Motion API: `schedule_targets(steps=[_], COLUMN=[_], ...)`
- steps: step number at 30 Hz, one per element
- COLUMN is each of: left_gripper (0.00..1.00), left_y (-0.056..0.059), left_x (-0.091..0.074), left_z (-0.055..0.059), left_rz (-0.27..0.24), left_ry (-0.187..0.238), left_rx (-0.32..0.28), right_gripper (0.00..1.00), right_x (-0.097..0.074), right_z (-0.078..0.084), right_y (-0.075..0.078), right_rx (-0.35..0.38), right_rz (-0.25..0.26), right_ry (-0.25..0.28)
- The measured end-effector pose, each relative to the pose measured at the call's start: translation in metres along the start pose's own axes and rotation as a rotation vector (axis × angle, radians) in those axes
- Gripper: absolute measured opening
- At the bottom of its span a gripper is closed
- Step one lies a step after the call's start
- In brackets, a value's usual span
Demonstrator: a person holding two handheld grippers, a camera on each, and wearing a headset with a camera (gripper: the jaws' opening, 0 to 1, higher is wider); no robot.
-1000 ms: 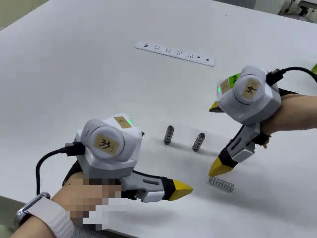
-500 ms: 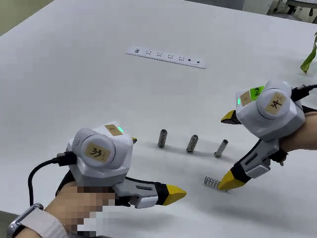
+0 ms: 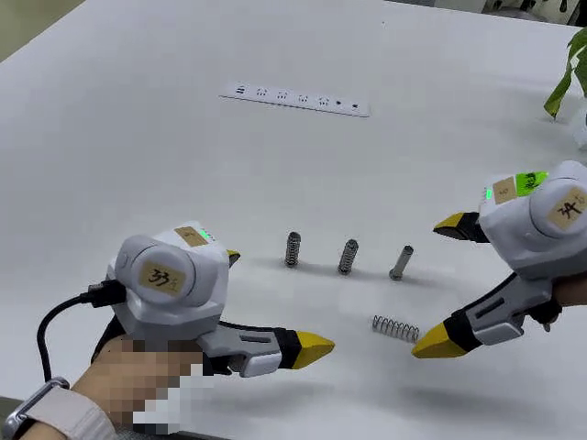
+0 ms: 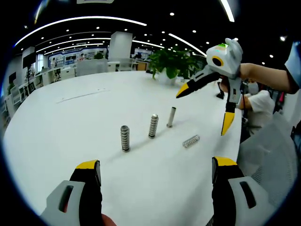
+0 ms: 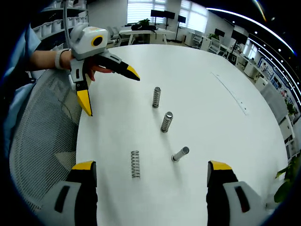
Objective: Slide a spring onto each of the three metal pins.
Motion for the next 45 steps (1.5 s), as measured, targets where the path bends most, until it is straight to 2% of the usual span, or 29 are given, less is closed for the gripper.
schedule_targets(steps=[10, 22, 31, 36, 40, 45], left_gripper=[1.00, 1.00, 1.00, 1.00, 1.00, 0.97], left_y=[0.004, 0.011, 0.010, 0.017, 0.024, 0.033], left_x=[0.003, 0.006, 0.007, 0.010, 0.010, 0.016], left_z=[0.006, 0.015, 0.019, 0.026, 0.025, 0.024], left_rz=[0.014, 0.032, 0.039, 0.082, 0.110, 0.169], left_ry=[-0.029, -0.071, -0.075, -0.104, -0.106, -0.133], left_rx=[0.003, 0.016, 0.007, 0.034, 0.032, 0.085], right_gripper=[0.99, 0.99, 0.99, 0.99, 0.99, 0.99], right_x=[-0.012, -0.021, -0.027, -0.027, -0.026, -0.023], right_z=[0.015, 0.036, 0.051, 0.054, 0.058, 0.060], right_y=[-0.006, -0.015, -0.010, -0.014, -0.017, -0.022], right_rx=[0.091, 0.157, 0.196, 0.212, 0.221, 0.238], right_rz=[0.036, 0.059, 0.082, 0.084, 0.087, 0.085], right_ry=[0.060, 0.084, 0.096, 0.107, 0.110, 0.121])
Point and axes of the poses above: the centre of the closed fingertips' face, and the gripper's own axes: x roughly forward along the fingers, y roughly to its right, z roughly out of its underside, the point moved 1 cm from there along -x, roughly backward along the fingers, and after that the axes turned 3 degrees about x, right-handed, at the moved point
